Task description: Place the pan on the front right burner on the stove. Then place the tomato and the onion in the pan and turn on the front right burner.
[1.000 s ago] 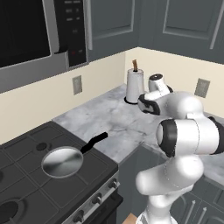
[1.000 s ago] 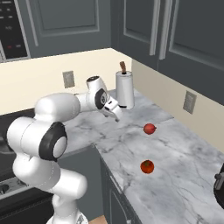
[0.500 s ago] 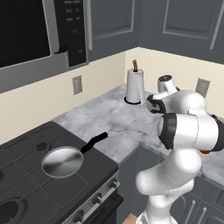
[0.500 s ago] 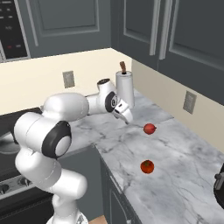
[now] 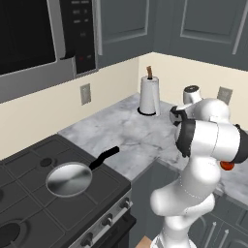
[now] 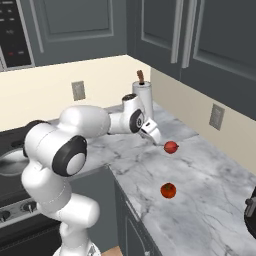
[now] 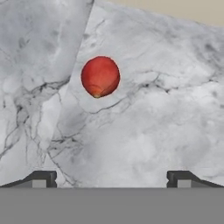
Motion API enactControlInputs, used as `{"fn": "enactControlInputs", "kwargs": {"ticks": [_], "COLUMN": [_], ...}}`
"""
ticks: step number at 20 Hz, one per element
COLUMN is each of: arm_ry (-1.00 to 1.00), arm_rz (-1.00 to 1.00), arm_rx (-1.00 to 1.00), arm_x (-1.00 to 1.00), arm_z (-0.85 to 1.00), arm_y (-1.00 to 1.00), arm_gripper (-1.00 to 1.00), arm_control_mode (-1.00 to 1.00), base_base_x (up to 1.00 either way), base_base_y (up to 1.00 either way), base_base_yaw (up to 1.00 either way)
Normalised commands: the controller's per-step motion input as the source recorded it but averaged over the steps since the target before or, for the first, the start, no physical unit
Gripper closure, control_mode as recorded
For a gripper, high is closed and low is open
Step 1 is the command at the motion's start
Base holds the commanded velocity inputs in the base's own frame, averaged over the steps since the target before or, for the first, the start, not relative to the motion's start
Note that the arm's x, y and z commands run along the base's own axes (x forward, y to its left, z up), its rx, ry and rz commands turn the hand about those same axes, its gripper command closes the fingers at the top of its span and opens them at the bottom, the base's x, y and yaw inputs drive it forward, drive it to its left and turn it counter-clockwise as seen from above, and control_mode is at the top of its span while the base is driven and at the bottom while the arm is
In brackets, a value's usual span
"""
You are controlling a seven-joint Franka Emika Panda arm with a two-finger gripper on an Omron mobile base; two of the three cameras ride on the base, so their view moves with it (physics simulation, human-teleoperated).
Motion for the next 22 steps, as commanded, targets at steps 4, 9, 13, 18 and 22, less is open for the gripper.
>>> {"fn": "enactControlInputs", "kwargs": {"ticks": [4,9,13,18,22], "arm_ry": [-0.05,-0.06,-0.05,-0.01,0.0], "arm_rz": [0.0,0.0,0.0,-0.01,-0.01], "arm_rx": [0.0,0.0,0.0,0.0,0.0], "arm_x": [0.15,0.21,0.3,0.21,0.23], "arm_z": [-0.18,-0.17,-0.07,-0.1,-0.14], "arm_y": [-0.26,-0.2,-0.28,-0.27,-0.22], "arm_gripper": [-1.0,-1.0,-1.0,-1.0,-1.0], "arm_control_mode": [-1.0,-1.0,-1.0,-1.0,-1.0], "base_base_x": [0.0,0.0,0.0,0.0,0.0], "base_base_y": [0.0,0.0,0.0,0.0,0.0], "base_base_yaw": [0.0,0.0,0.0,0.0,0.0]}}
